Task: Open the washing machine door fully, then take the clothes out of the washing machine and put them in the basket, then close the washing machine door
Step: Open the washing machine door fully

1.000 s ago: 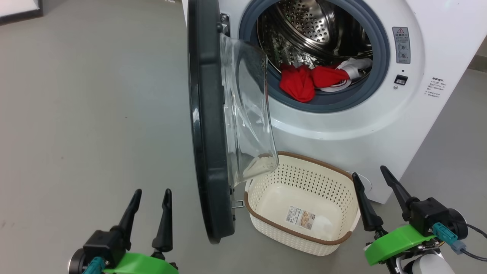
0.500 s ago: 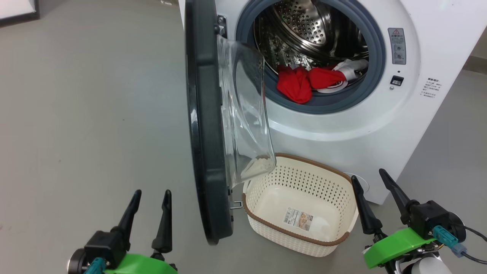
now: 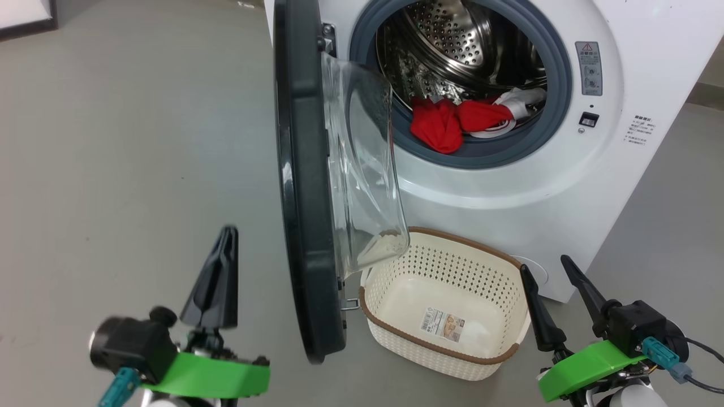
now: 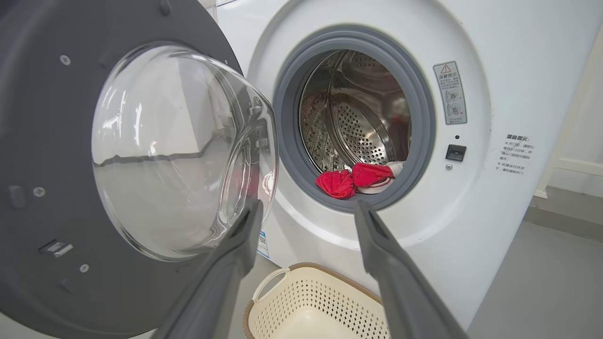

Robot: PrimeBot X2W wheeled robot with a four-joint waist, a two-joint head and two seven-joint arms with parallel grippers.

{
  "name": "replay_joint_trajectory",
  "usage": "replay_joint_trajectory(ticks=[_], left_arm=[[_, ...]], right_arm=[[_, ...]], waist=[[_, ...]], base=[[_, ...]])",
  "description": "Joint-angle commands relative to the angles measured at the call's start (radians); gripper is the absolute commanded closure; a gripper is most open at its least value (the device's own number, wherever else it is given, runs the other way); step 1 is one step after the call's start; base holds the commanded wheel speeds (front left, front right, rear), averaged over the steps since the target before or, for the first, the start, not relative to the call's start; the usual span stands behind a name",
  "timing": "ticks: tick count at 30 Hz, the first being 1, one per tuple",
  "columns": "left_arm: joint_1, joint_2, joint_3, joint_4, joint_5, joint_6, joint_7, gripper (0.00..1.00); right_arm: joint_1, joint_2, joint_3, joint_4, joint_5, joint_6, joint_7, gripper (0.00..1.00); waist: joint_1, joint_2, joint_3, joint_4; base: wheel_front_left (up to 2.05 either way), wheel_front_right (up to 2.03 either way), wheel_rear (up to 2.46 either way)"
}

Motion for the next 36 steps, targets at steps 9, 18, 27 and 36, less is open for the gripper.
replay_joint_trajectory(ticks=[9, 18, 27, 36], left_arm=[[-0.122, -0.013, -0.046, -0.215, -0.068, -0.035, -0.012, 1.0], [-0.141, -0.015, -0.2, -0.168, -0.102, -0.048, 0.064, 1.0], [-0.123, -0.015, -0.235, -0.019, -0.124, -0.031, 0.134, 1.0], [-0.128, -0.003, -0.206, 0.074, -0.143, 0.012, 0.189, 1.0]], right_arm=[[-0.026, -0.001, 0.033, -0.013, 0.008, 0.006, -0.006, 0.0], [-0.046, -0.001, 0.031, 0.006, 0.007, 0.006, -0.006, 0.0], [-0.059, -0.001, 0.032, 0.012, 0.018, 0.006, -0.006, 0.0], [-0.063, -0.001, 0.035, 0.023, 0.029, 0.006, -0.006, 0.0]], waist=[[0.0, -0.0001, 0.021, -0.016], [0.0, -0.0001, 0.043, -0.04], [0.0, -0.0001, 0.056, -0.058], [0.0, -0.0001, 0.061, -0.056]], base=[[0.0, 0.0, 0.0], [0.0, 0.0, 0.0], [0.0, 0.0, 0.0], [0.0, 0.0, 0.0]])
